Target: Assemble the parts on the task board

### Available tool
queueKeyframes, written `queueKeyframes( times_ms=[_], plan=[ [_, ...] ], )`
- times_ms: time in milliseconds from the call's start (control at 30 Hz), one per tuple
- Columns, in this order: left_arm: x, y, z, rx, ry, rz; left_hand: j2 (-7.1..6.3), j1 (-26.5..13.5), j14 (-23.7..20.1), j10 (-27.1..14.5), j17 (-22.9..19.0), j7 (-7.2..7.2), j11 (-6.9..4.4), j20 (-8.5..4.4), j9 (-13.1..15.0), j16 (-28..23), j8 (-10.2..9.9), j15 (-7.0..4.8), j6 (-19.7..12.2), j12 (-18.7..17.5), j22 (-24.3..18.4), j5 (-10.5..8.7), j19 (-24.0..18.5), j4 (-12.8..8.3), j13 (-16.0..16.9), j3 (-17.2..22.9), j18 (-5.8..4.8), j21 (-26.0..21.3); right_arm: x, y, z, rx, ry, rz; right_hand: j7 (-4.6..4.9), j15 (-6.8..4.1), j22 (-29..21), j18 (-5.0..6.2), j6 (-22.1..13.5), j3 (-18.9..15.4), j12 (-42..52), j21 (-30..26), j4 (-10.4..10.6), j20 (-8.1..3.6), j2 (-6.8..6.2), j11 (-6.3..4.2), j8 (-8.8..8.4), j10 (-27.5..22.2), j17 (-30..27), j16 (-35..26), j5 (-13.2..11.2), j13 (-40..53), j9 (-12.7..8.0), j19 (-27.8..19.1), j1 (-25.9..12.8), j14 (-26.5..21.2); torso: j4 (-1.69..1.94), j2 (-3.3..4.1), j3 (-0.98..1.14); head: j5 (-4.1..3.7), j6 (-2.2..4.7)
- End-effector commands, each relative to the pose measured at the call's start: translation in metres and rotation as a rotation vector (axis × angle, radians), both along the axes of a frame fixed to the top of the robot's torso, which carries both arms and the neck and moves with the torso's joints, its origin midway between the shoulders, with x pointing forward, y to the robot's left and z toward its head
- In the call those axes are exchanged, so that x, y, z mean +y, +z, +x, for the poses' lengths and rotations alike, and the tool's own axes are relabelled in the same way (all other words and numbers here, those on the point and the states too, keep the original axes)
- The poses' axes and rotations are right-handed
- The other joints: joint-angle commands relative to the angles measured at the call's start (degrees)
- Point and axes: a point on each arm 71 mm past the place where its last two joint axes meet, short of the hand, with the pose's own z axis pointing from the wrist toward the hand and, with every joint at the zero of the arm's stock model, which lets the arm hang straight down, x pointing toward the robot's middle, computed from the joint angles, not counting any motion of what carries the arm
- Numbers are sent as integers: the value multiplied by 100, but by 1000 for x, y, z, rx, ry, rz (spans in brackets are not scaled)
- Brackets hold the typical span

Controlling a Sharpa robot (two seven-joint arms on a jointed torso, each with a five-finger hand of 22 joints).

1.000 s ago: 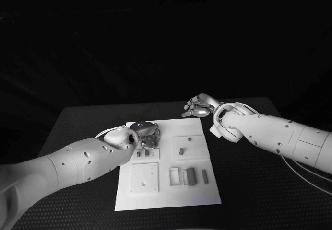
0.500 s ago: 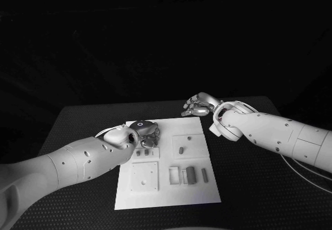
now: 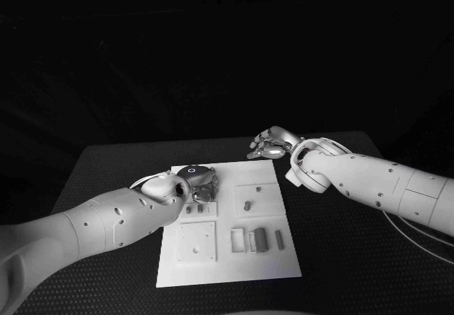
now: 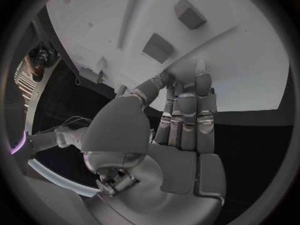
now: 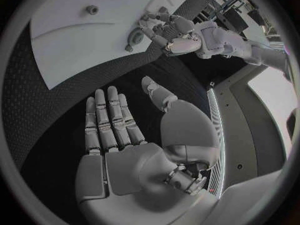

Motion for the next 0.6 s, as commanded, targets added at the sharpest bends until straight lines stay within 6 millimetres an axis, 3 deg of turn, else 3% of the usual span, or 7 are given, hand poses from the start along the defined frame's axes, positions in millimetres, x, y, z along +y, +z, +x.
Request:
queueKeyframes(
  times_ms=[33,600],
  plan=[
    [-1,-13,-7,66,-18,41,71,12,23,61,-4,-5,10,-31,-12,27,32,-43,22,23,128,-28,14,-2,3,-19,464,41,1,0,0,-1,14,1,78,21,8,-74,-47,-34,-23,-36,7,-4,10,4,38,36,3,-26,10,-11,-9,-55,47,34,0,0,4,1,1],
    [-1,-18,-8,63,-14,56,214,76,97,184,-13,-48,-33,-69,-29,48,101,-85,115,43,131,-26,66,-1,48,46,452,88,2,0,0,-2,14,2,78,23,11,-74,-48,-36,-28,-41,9,-2,12,5,40,41,7,-36,10,-23,-11,-57,48,36,-4,6,6,-22,-10]
  ],
)
